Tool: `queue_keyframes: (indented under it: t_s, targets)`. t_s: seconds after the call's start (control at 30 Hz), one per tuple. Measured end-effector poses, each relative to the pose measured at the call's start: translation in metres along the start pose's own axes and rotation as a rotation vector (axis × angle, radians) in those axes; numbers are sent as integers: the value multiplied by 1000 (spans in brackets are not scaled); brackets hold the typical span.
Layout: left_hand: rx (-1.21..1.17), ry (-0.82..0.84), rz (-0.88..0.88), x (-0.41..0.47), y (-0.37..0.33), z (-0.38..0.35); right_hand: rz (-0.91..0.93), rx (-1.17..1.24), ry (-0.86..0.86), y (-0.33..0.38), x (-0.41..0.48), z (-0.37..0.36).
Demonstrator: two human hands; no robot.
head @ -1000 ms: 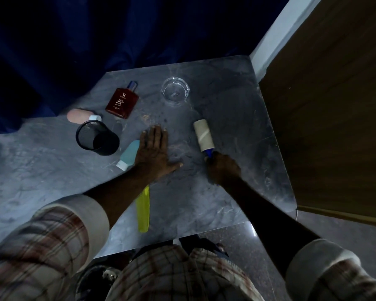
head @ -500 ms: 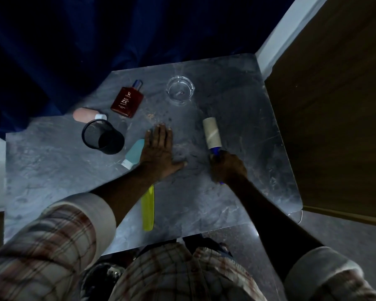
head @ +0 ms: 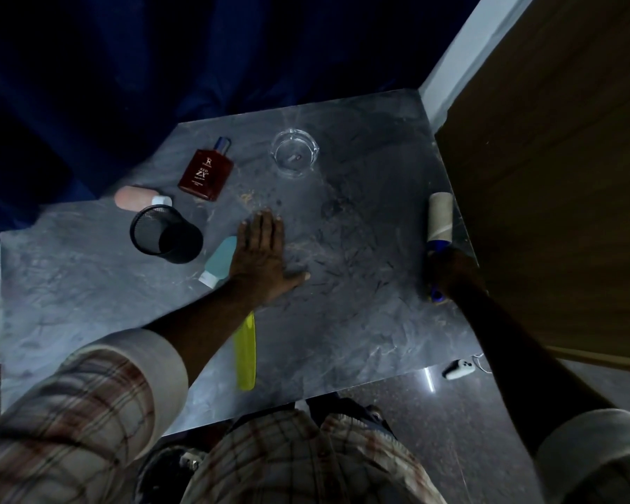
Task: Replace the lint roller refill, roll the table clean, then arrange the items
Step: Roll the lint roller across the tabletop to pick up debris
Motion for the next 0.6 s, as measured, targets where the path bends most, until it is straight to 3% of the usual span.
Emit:
queue_keyframes:
  t_s: [0.2, 0.6]
  targets:
    - [1, 6, 4, 2, 1, -3, 20, -9, 10, 31, -14, -22]
    - [0, 13, 18, 2, 0, -3, 412, -311, 99, 131, -87, -103]
Point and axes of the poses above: each hand's wrist, its own x-axis towards the middle knuckle, its own z-axis out of the back of the hand, y = z × x, the point moved 7 cm from there along x, towards the middle knuckle, and after that the axes turned 1 degree about z, right-handed, at the moved point
